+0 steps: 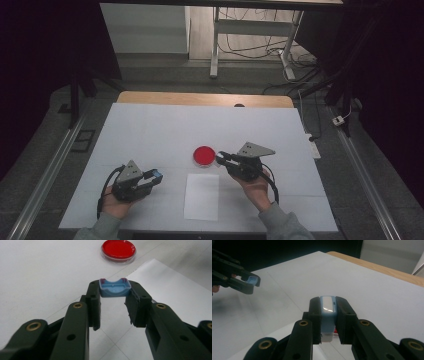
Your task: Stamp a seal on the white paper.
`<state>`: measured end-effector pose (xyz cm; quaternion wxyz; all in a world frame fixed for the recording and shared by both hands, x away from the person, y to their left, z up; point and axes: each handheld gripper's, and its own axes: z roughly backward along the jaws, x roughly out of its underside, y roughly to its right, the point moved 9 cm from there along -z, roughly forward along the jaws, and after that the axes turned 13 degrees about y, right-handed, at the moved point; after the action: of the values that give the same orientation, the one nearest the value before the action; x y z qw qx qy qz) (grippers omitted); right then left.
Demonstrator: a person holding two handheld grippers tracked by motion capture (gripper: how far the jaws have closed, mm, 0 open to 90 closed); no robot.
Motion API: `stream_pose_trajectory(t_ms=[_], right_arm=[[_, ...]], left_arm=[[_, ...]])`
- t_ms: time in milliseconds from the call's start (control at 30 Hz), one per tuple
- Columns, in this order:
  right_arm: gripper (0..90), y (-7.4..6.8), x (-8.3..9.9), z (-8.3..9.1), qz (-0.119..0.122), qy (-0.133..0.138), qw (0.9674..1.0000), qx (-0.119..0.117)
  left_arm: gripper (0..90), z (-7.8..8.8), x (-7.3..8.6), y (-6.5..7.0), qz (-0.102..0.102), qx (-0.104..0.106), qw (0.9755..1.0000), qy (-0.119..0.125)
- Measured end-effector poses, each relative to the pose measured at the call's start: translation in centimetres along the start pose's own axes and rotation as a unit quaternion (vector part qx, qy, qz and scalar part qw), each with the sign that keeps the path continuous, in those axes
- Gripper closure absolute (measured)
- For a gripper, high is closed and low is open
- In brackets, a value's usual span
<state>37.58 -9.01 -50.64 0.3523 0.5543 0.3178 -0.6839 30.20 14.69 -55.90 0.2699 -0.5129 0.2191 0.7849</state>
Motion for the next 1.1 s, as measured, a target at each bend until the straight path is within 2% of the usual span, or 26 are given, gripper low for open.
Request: stream_pose_trajectory(t_ms=[700,1100], right_arm=[[75.3,-3.2,0.6,0.5,-0.001,-0.011,0.9989,-0.045],[75.3,-4.2,2.1,0.4,-0.001,-0.034,0.9975,-0.061]], left_arm=[[65.6,-0.1,0.1,0.2,-0.001,0.001,1.0,-0.003],[65.6,-0.2,0.1,0.2,-0.002,0.002,1.0,-0.003]])
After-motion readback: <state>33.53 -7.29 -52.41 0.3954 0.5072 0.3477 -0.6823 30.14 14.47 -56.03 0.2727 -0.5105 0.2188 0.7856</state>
